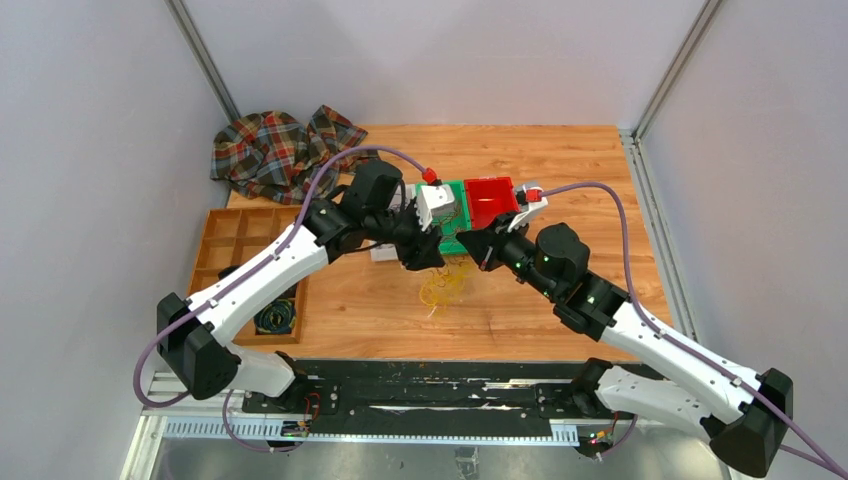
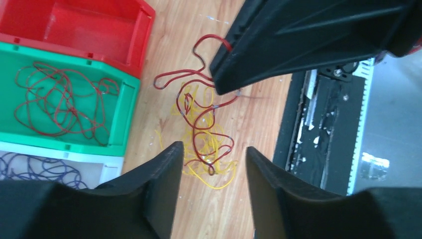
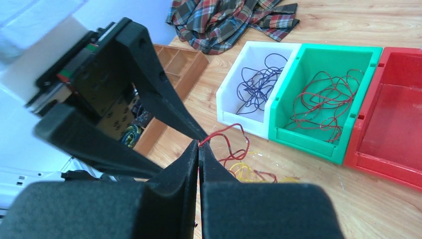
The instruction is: Untangle the cables
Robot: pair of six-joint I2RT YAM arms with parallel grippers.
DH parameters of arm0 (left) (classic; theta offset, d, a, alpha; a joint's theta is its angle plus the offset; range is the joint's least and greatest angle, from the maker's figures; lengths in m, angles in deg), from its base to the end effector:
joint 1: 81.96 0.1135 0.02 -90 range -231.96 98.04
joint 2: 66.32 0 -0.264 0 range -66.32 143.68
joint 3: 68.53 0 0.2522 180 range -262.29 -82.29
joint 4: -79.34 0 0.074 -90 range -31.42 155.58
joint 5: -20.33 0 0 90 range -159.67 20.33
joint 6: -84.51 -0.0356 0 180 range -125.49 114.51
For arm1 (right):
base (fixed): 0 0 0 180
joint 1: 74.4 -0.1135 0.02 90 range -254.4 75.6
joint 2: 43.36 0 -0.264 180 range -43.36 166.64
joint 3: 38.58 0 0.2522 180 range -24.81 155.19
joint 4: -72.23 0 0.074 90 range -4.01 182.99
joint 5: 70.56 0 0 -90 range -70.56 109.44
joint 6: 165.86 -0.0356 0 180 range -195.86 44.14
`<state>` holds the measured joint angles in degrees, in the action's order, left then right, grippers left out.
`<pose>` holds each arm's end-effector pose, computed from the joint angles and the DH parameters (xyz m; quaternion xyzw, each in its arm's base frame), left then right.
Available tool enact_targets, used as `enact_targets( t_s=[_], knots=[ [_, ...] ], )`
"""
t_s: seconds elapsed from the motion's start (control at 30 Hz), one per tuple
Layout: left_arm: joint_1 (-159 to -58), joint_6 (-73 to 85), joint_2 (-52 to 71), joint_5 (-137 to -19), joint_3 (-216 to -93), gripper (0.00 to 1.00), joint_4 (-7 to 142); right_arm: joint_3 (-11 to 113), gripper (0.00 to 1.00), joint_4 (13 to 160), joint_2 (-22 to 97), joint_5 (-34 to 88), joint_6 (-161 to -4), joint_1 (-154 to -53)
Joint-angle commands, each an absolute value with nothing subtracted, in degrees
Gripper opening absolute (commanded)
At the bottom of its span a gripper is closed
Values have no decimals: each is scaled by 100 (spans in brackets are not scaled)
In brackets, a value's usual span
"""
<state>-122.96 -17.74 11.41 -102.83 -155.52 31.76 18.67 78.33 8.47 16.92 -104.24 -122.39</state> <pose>0.2093 -0.2077 0.3477 0.4978 0.7154 -0.3525 0.3409 0.1467 0.1605 0.3436 -0.1059 0.7034 0.4221 0.5620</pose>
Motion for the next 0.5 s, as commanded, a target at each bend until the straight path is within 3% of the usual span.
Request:
enact_targets(
  t_s=[0.0, 0.37, 0.47],
  knots=[
    [-12327, -1741, 1208, -10052, -15782, 49, 3520, 1993, 1, 7703, 643, 1837, -10678, -12319],
    [-12322, -1802, 1309, -10132, -16057, 2, 3426, 1996, 1, 7725, 491, 2054, -10846, -12322],
    [-12323, -2068, 1206, -10038, -16157, 1, 3252, 1950, 9, 7905, 333, 1945, -10754, -12318]
  ],
)
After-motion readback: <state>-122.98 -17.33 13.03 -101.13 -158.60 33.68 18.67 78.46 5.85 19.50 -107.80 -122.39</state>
